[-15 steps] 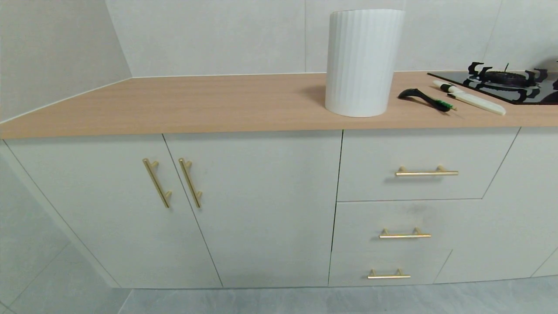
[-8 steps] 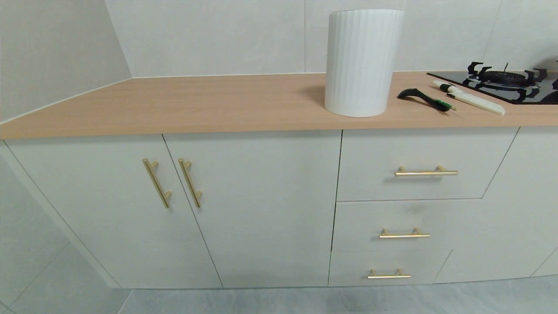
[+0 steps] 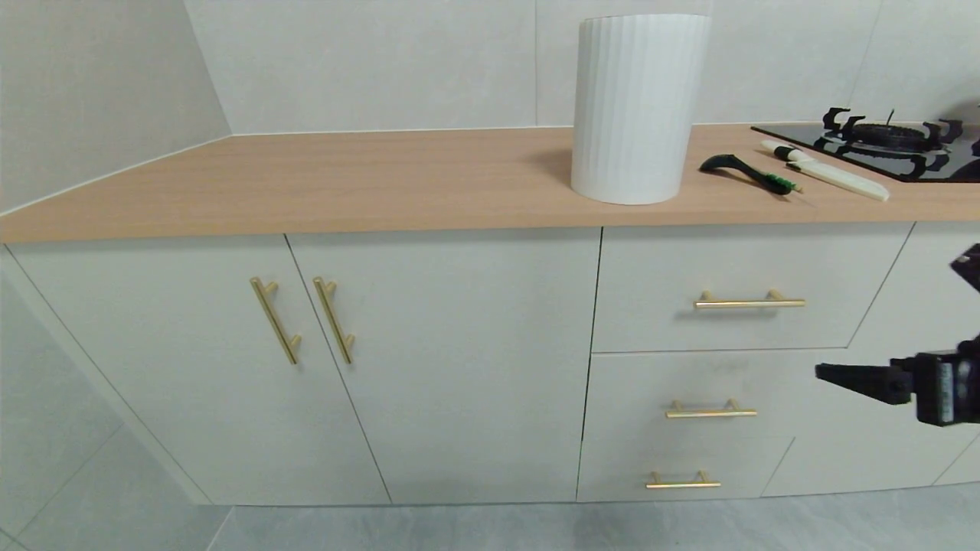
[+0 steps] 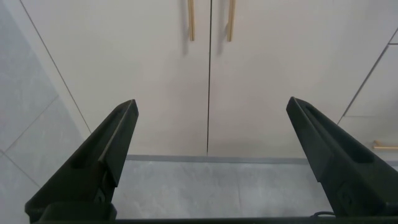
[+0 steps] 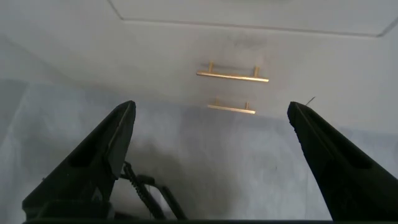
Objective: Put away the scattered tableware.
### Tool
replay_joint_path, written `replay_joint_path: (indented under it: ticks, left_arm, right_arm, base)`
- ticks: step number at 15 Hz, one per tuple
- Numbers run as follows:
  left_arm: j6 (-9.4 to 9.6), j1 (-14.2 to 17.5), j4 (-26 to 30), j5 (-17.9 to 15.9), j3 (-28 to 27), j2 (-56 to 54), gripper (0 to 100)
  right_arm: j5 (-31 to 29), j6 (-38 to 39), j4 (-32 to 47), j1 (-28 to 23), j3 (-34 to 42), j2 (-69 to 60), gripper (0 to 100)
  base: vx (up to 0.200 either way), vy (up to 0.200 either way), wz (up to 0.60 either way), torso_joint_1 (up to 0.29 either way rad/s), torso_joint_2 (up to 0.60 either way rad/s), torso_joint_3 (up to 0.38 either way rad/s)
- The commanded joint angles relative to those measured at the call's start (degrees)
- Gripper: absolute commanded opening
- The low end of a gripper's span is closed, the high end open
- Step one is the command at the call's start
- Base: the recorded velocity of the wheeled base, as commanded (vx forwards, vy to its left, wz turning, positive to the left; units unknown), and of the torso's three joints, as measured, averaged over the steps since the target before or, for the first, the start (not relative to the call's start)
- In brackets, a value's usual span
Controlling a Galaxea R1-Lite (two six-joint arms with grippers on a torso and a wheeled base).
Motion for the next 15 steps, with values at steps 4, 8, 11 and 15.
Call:
replay_joint_path:
  ticks: [4, 8, 11, 15]
  left_arm:
    - [-0.02, 0.0, 0.0, 0.0, 0.0, 0.1, 100]
    - [-0.10, 0.0, 0.0, 0.0, 0.0, 0.1, 100]
    - [-0.02, 0.0, 0.0, 0.0, 0.0, 0.1, 100]
    - [-0.02, 0.0, 0.0, 0.0, 0.0, 0.1, 100]
  right_arm:
    - [-3.8, -0.3, -1.3, 0.2, -8.0, 31.4, 100]
    - [-7.0, -0.6, -14.5, 1.2, -4.9, 38.0, 100]
    - [-9.2, -0.6, -27.4, 1.3, -2.3, 45.9, 100]
    - [-11.6, -0.5, -42.6, 1.8, -1.4, 54.6, 100]
  base:
    - [0.000, 0.000, 0.00, 0.000, 0.00, 0.000]
    - [0.000, 0.000, 0.00, 0.000, 0.00, 0.000]
    - [0.000, 0.000, 0.00, 0.000, 0.00, 0.000]
    - [0.000, 0.000, 0.00, 0.000, 0.00, 0.000]
